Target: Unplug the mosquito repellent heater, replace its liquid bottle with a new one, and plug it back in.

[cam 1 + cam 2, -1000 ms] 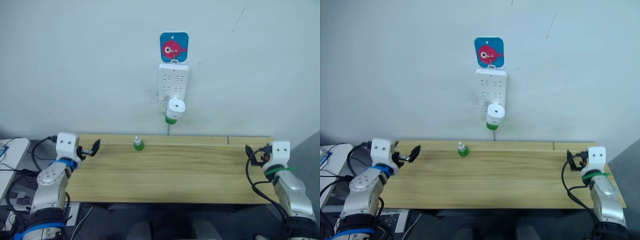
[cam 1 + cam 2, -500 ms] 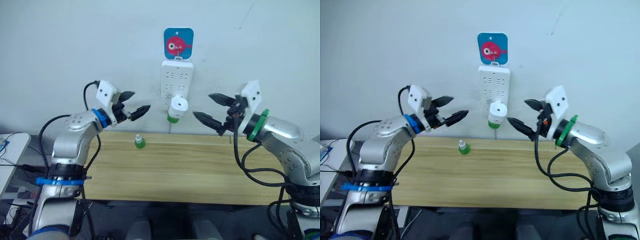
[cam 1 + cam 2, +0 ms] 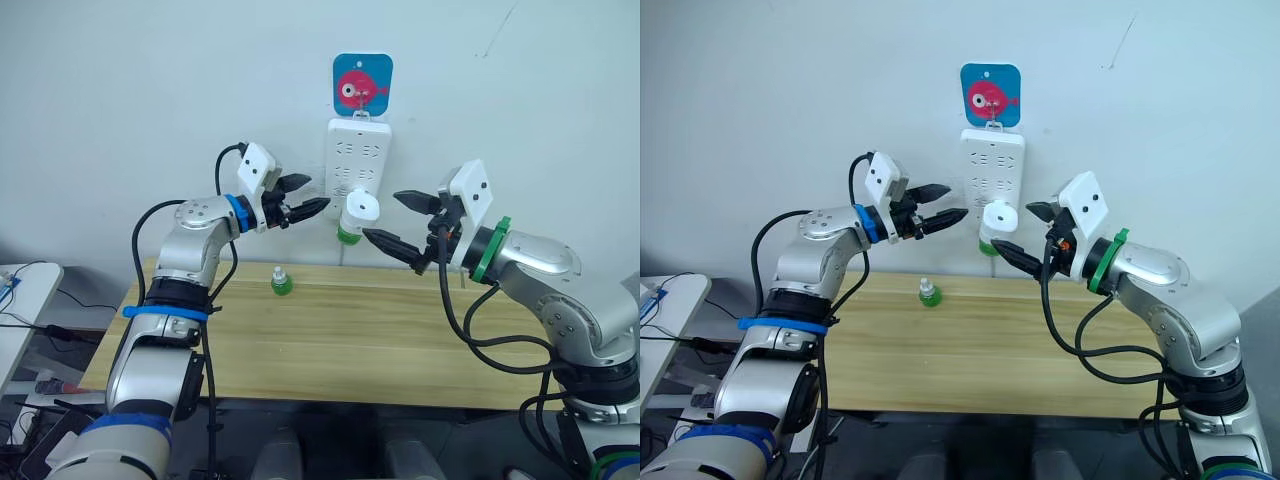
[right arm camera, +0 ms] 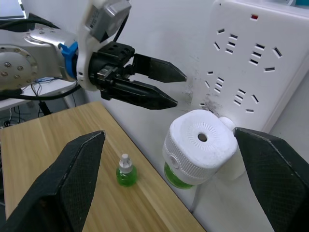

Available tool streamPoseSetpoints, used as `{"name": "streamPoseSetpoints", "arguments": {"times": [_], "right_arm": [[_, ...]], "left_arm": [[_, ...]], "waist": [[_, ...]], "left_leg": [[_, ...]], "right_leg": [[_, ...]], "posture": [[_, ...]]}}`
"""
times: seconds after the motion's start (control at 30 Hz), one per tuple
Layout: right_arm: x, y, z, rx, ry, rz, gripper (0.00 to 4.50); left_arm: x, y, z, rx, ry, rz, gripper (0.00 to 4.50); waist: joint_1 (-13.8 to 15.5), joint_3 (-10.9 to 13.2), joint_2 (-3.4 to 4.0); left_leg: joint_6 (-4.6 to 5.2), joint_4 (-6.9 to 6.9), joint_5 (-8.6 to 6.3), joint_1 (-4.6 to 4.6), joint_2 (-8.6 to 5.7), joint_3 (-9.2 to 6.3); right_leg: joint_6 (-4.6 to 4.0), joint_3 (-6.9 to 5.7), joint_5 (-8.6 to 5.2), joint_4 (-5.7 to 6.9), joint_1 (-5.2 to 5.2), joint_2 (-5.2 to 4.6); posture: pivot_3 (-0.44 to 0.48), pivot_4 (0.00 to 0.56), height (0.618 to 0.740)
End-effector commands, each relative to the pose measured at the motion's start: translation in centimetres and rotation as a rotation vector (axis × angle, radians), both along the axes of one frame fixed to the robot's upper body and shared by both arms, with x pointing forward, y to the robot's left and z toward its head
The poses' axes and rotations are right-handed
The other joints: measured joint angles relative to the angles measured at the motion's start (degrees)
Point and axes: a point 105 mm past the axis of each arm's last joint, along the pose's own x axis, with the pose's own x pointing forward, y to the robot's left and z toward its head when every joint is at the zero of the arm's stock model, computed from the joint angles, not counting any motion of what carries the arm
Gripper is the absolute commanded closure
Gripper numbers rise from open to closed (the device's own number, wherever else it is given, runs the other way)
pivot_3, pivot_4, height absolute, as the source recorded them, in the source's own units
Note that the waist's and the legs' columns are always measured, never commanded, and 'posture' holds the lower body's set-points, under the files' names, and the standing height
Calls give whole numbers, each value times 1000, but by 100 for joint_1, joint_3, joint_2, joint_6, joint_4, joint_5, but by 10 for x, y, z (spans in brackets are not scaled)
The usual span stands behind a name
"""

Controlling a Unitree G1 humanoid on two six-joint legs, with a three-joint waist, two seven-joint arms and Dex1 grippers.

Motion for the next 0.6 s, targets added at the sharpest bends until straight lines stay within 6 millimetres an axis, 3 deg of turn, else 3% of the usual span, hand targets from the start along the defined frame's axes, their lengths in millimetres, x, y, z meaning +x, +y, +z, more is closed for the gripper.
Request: {"name": "streamPoseSetpoints", "arguments": {"times": [0.03,0.43,0.6], "right_arm": [[-5,3,12,0,-66,-8,0],[-3,-8,7,11,-67,-105,0],[-1,-14,3,24,-54,-148,0]], "left_arm": [[5,-12,15,27,-70,-39,1229],[24,-26,12,98,-79,-35,1229],[22,-34,16,96,-84,-100,1229]], "waist": [[-4,0,0],[-5,1,-1],[-22,4,-1]], "left_leg": [[0,0,0,-1,0,-1],[1,5,0,0,-4,-9],[4,18,3,2,-7,-15]], "right_leg": [[0,-1,0,-1,0,0],[0,-9,0,-1,9,-1],[17,-10,11,0,18,-1]], "posture": [[30,130,740],[-5,137,740],[-19,143,740]]}}
